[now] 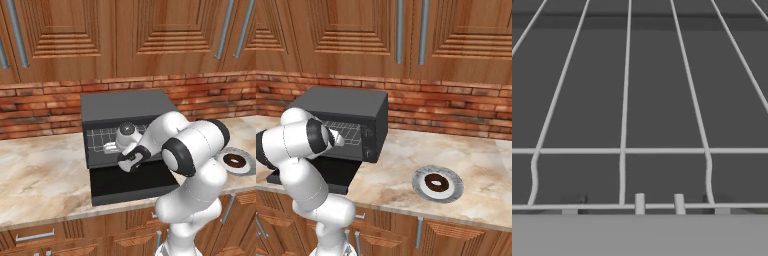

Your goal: Pick up the bagel from the plate, place it on the toaster oven rack, close the door, and set the timer.

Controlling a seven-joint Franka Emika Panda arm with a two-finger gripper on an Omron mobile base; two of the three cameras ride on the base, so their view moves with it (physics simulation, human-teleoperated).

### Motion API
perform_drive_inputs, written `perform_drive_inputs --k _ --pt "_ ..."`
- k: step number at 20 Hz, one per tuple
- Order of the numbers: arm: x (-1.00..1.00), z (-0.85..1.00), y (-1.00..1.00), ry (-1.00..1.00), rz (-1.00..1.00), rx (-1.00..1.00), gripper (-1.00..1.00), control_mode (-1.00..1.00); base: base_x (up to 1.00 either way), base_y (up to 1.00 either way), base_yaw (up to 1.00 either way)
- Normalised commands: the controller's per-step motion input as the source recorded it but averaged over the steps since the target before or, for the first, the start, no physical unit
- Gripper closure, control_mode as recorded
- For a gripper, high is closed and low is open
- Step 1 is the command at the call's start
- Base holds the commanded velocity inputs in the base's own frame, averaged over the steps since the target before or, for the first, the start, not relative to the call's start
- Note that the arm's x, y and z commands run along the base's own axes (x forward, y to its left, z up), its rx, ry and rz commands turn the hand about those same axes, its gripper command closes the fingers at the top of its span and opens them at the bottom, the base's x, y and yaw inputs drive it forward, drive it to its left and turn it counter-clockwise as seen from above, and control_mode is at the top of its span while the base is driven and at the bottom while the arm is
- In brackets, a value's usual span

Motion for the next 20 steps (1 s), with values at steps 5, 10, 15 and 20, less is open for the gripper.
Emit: perform_drive_inputs --k 5,10,15,20 --pt "0.00 -0.10 0.03 0.02 0.00 0.00 1.00 -1.00 0.00 0.00 0.00" --pt "-0.20 -0.10 0.00 0.10 0.00 0.00 1.00 -1.00 0.00 0.00 0.00" --pt "-0.40 -0.10 0.00 0.09 0.00 0.00 1.00 -1.00 0.00 0.00 0.00" --pt "-0.33 -0.15 0.00 0.06 0.00 0.00 1.00 -1.00 0.00 0.00 0.00"
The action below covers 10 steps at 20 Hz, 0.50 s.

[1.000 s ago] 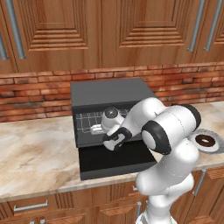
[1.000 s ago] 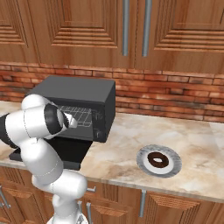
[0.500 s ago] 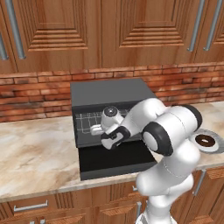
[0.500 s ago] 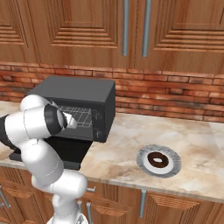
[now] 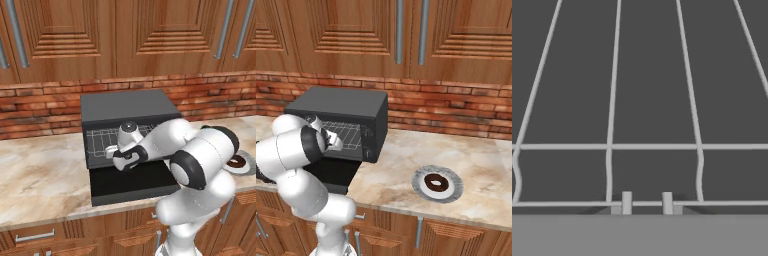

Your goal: Pick up the bagel from the plate, place it on the toaster oven rack, close the door, and set the timer.

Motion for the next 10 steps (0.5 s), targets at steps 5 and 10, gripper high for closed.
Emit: perform_drive_inputs --k 5,10 --pt "-0.43 -0.27 0.00 0.05 0.00 0.00 1.00 -1.00 0.00 0.00 0.00" --pt "-0.62 -0.28 0.00 0.05 0.00 0.00 1.00 -1.00 0.00 0.00 0.00"
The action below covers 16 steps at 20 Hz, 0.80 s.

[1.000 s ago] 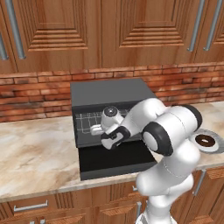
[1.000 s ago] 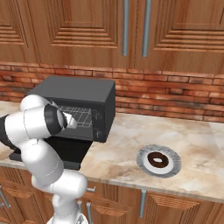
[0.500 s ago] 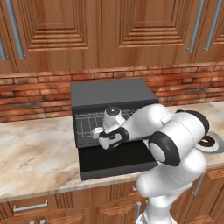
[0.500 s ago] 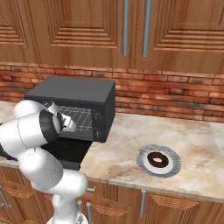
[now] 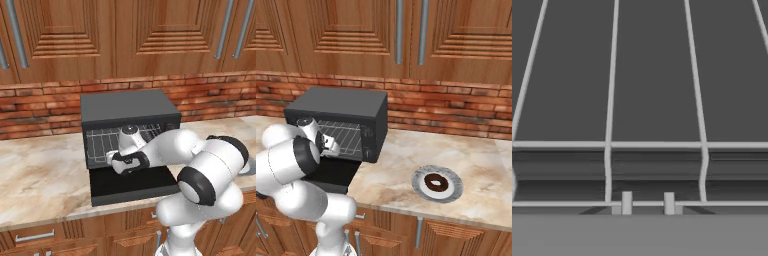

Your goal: Pick up the bagel from the plate, place it on the toaster oven rack, close the door, and set the timer.

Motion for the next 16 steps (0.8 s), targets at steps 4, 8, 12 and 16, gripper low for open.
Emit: perform_drive_inputs --k 4,8,12,16 --pt "-0.71 -0.21 0.00 0.05 0.00 0.00 1.00 -1.00 0.00 0.00 0.00" --pt "-0.67 -0.03 0.00 0.06 0.00 0.00 1.00 -1.00 0.00 0.00 0.00" --pt "-0.64 0.00 0.00 0.09 0.00 0.00 1.00 -1.00 0.00 0.00 0.00" --pt "-0.68 -0.02 0.00 0.08 0.00 0.00 1.00 -1.00 0.00 0.00 0.00"
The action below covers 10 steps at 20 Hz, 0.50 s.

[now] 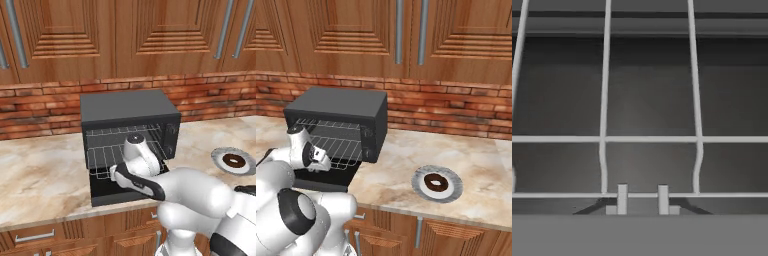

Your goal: Pick up the bagel from the plate, place it on the toaster oven rack, close the door, and set the timer.

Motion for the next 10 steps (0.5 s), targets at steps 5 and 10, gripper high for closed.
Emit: perform_drive_inputs --k 5,10 --pt "-0.57 0.00 0.00 0.03 0.00 0.00 1.00 -1.00 0.00 0.00 0.00" --pt "-0.48 0.00 0.00 0.00 0.00 0.00 1.00 -1.00 0.00 0.00 0.00"
